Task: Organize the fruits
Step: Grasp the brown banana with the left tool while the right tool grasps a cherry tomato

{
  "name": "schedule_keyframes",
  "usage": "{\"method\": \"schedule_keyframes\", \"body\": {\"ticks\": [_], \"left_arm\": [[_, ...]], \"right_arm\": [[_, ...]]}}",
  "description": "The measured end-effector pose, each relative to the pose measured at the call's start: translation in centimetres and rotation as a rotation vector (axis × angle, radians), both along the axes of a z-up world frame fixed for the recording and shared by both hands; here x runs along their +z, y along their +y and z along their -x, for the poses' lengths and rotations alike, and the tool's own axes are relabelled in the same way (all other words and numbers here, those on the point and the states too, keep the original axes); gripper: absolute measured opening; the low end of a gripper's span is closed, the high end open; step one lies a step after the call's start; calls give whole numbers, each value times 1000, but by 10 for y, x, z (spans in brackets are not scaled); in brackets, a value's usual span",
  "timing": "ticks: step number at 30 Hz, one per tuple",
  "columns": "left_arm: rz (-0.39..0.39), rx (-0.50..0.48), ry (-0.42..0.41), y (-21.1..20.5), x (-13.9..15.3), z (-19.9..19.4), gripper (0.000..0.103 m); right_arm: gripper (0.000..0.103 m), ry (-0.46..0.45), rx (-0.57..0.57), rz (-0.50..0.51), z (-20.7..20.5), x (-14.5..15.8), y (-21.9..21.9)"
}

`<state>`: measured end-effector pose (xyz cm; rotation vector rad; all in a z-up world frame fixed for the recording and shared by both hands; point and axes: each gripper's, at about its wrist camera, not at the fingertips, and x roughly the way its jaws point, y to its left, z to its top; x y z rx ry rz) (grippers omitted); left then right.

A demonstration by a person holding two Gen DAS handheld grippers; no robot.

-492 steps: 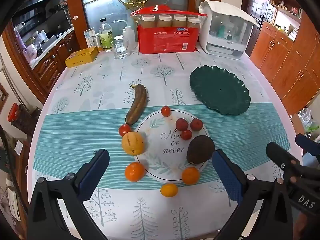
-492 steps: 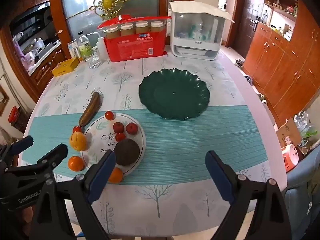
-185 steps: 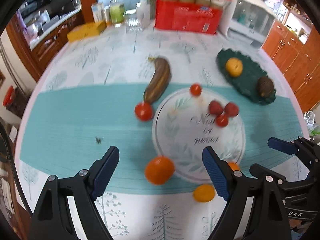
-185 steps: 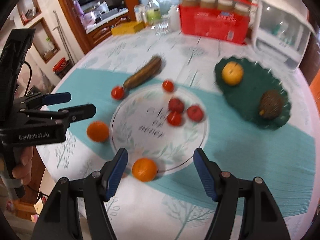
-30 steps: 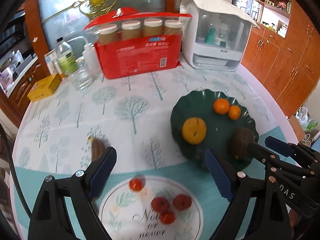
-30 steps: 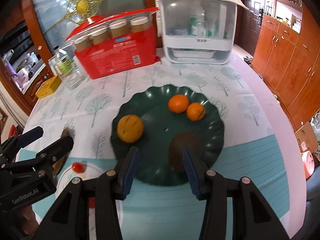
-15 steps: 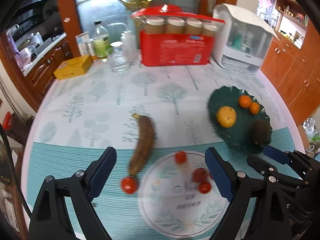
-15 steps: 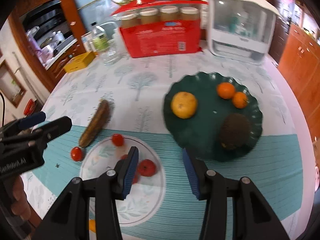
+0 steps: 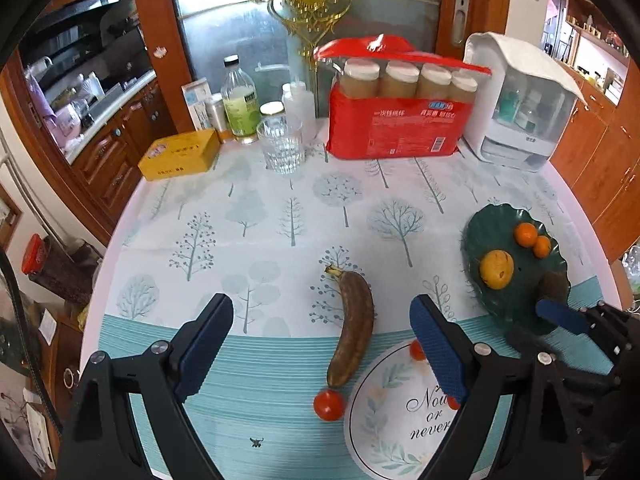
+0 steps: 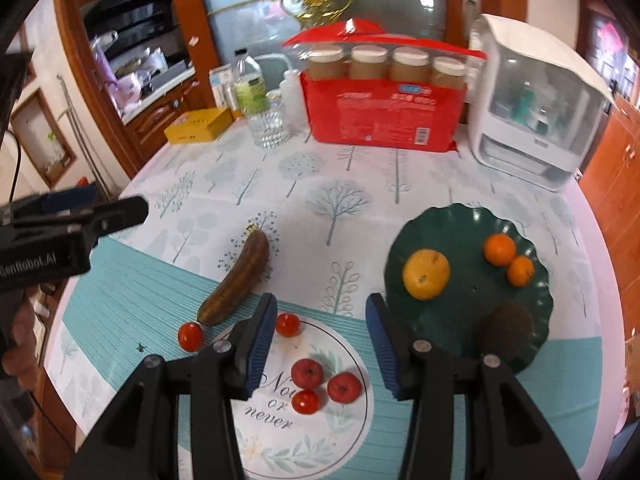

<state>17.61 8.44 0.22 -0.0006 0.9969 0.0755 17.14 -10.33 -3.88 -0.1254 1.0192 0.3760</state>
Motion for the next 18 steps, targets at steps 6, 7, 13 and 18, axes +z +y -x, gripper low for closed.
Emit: {"method": "schedule_keyframes", "body": {"ticks": [6, 7, 13, 18], "left_arm": [[66, -1, 93, 5, -41, -28, 89], [68, -3, 102, 4, -47, -31, 89], [77, -31, 173, -2, -93, -43, 89], [93, -42, 233, -4, -127, -50, 88]], "right_arm": [[47, 78, 30, 16, -12, -37, 22], [47, 86, 32, 20, -14, -43, 25], [47, 143, 26, 25, -21, -73, 35], [47, 175, 30, 35, -22, -94, 41]]}}
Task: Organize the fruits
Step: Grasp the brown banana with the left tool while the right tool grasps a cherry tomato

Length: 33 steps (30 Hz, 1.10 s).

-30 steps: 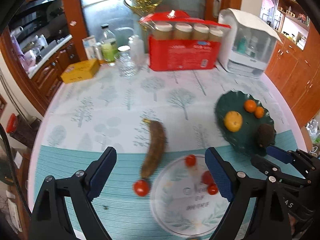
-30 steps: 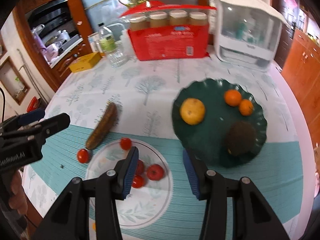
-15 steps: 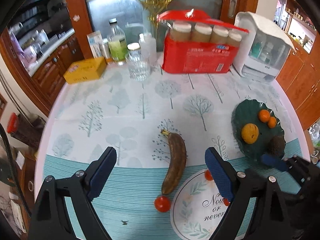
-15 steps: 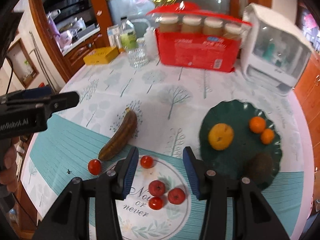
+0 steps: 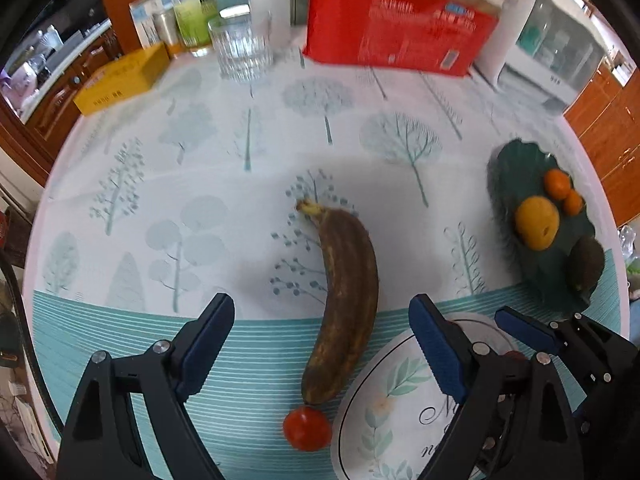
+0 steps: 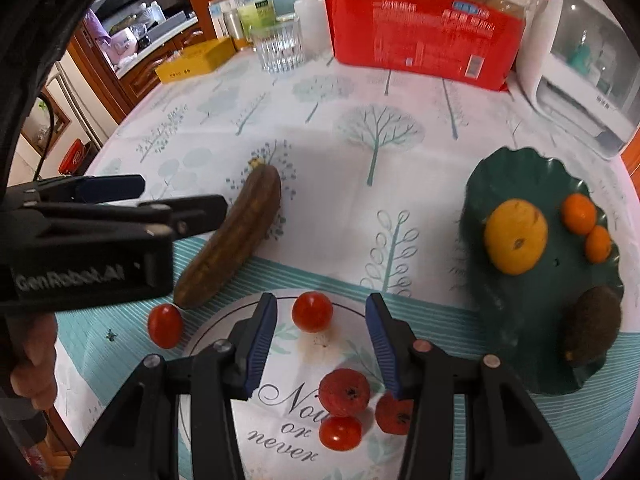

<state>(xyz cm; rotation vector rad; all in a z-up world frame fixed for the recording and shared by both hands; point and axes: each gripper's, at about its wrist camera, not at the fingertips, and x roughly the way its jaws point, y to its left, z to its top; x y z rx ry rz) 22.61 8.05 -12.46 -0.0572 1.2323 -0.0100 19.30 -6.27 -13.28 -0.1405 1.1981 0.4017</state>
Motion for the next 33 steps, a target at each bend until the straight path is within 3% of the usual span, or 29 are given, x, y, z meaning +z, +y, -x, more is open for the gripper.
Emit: {"method": "schedule_keyframes", "body": {"ticks": [13, 23, 29, 33], "left_arm": [[6, -33, 48, -10, -35, -12, 83], [21, -35, 74, -11, -49, -14, 60], [32, -45, 64, -13, -50, -11, 38], [22, -53, 49, -16, -50, -9, 35]], "right_arm": [[46, -2, 28, 44, -2, -25, 13], [28, -7, 48, 64, -2, -33, 16], [27, -20, 52, 68, -1, -34, 16], [26, -23, 51, 63, -1, -34, 17]]}}
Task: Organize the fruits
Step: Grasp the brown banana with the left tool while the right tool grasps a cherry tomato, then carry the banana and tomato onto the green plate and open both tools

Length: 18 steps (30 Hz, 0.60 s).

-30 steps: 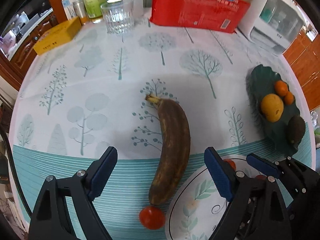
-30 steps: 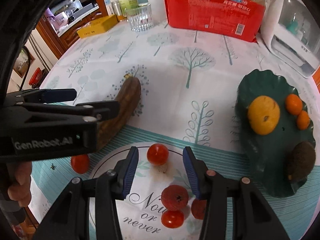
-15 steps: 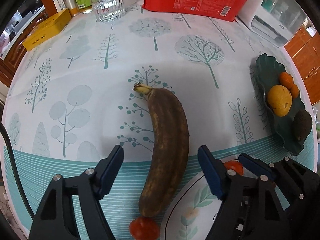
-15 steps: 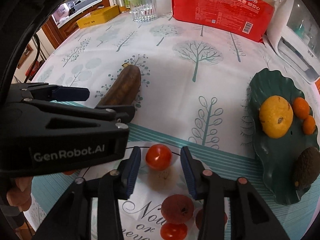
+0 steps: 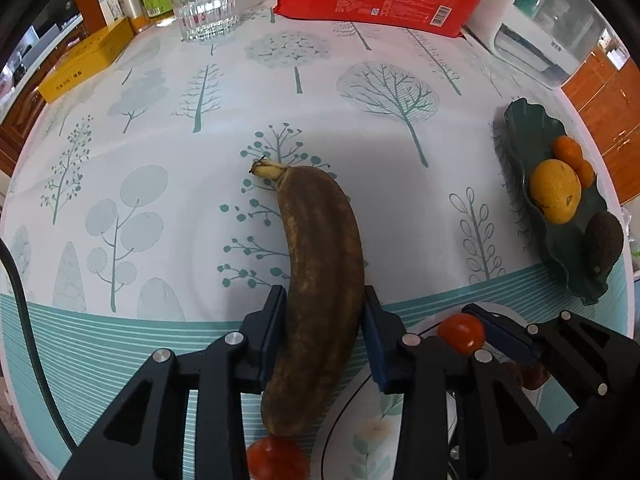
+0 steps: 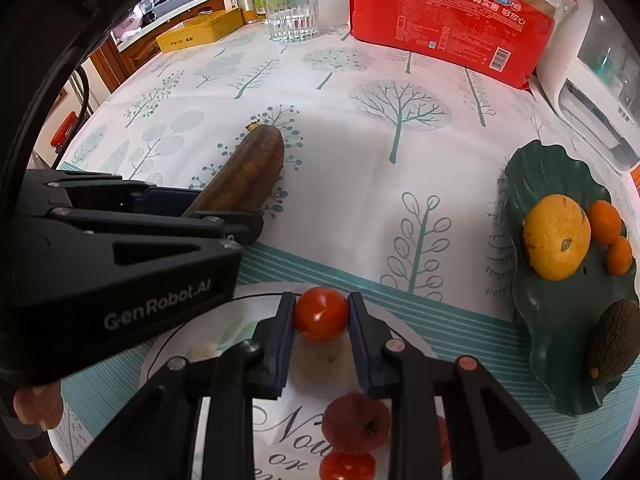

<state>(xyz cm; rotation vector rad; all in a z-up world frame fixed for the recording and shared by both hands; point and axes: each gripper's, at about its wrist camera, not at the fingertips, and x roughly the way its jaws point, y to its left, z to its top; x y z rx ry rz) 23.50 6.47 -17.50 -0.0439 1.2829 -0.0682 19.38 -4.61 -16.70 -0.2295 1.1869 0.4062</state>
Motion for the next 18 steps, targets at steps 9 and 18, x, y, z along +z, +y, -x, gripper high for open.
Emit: {"method": "schedule_keyframes", "body": {"ticks": [9, 18], "left_arm": [[-15, 27, 1, 5, 6, 10, 34], [-37, 35, -40, 6, 28, 35, 33]], "right_arm": [[26, -12, -23, -24, 2, 11, -9], [25, -44, -34, -55, 14, 32, -21]]}}
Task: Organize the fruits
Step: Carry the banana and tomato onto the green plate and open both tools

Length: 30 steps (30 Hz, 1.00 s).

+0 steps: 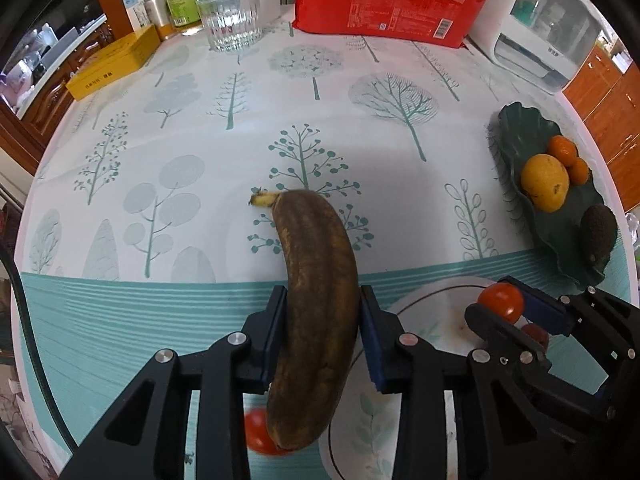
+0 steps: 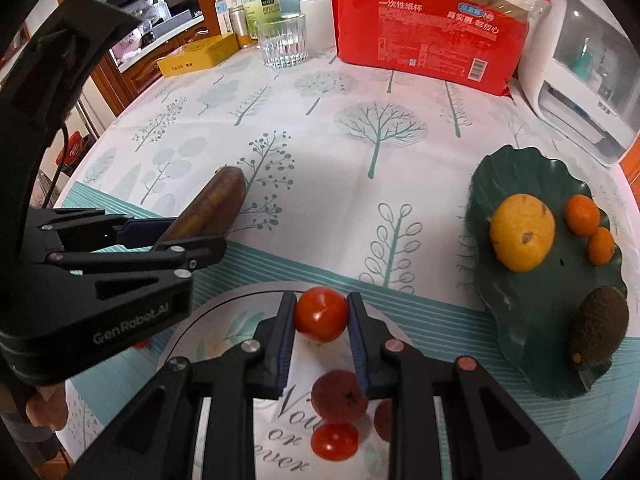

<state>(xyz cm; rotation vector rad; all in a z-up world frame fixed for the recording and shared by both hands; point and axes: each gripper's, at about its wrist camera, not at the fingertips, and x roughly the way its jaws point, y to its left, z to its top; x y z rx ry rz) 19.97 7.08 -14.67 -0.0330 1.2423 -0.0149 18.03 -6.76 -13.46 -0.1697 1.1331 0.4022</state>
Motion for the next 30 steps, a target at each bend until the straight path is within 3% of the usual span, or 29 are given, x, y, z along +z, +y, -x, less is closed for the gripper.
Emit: {"method": "schedule_keyframes", "body": {"ticks": [17, 30], "left_arm": [[79, -59, -106, -48, 62, 31, 33], [144, -220, -261, -129, 136, 7, 33]], "right_arm": [[25, -80, -114, -73, 29, 44, -66], [25, -233, -249, -36, 8, 101, -146]]}}
